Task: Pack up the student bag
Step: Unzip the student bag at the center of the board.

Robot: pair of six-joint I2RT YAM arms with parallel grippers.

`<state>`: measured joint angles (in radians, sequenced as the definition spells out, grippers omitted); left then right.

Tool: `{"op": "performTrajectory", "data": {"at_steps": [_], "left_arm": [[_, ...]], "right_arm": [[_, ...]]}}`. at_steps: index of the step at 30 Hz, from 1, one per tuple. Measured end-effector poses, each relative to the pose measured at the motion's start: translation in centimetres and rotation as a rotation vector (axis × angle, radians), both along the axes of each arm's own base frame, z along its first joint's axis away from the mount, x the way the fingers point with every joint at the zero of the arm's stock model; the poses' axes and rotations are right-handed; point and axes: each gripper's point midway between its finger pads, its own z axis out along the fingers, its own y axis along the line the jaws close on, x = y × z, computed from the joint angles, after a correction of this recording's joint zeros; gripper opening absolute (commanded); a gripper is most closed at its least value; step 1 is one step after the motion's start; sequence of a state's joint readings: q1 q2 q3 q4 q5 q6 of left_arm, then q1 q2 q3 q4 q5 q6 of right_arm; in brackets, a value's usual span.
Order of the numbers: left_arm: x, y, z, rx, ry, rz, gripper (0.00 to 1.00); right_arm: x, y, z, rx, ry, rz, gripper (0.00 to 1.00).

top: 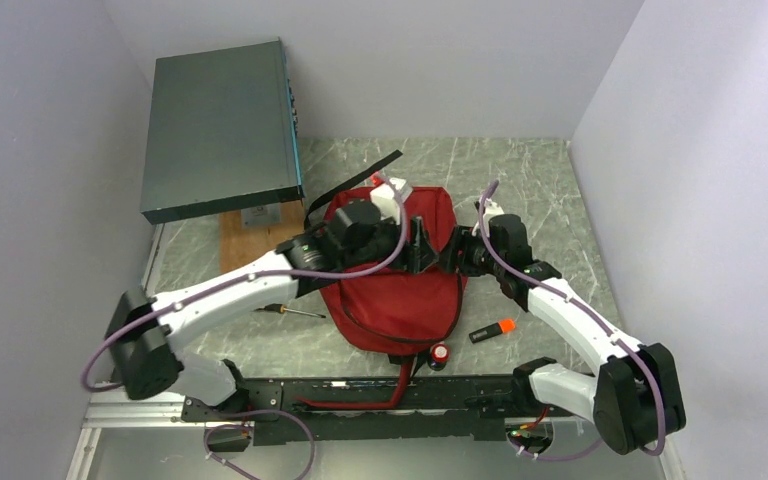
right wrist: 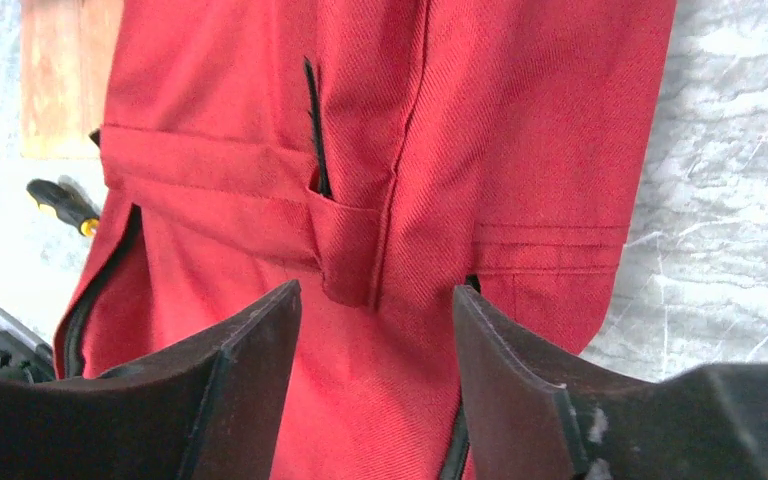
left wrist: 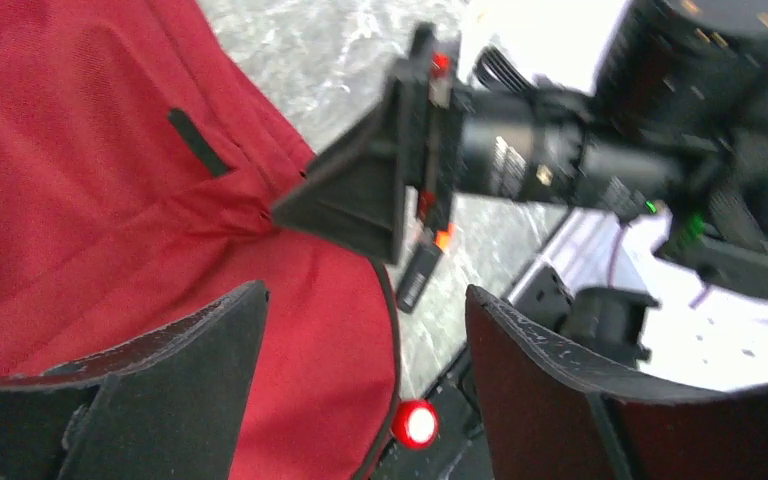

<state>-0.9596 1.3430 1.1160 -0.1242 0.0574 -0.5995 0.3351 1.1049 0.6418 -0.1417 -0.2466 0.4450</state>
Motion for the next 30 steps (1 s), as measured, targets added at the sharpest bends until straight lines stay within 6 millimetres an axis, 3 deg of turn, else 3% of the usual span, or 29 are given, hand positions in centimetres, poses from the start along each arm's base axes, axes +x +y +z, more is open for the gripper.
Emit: {"op": "performTrajectory", "data": {"at_steps": [3, 6, 12, 16, 30], "left_arm": [[2.2, -1.7, -1.7, 0.054, 0.034, 0.050, 0.58], [4.1, -2.7, -4.3, 0.100, 0.083, 0.081, 0.47], [6.5, -2.5, -9.3, 0.150, 0.203, 0.129, 0.46], [7.8, -2.0, -10.1, 0.140, 0.236, 0.154, 0.43], [10.3, -4.1, -11.2, 0.097, 0.237, 0.115, 0.37]], "right_arm": [[-0.6, -0.2, -1.2, 0.011, 0.021, 0.011, 0.45], [-0.5, 0.2, -1.1, 0.043, 0.004, 0.033, 0.40], [-0.3, 1.0, -0.7, 0.099, -0.033, 0.070, 0.45], [-0.2, 1.3, -0.9, 0.111, -0.026, 0.089, 0.43], [-0.3, 1.7, -0.8, 0.141, -0.048, 0.121, 0.34]]}}
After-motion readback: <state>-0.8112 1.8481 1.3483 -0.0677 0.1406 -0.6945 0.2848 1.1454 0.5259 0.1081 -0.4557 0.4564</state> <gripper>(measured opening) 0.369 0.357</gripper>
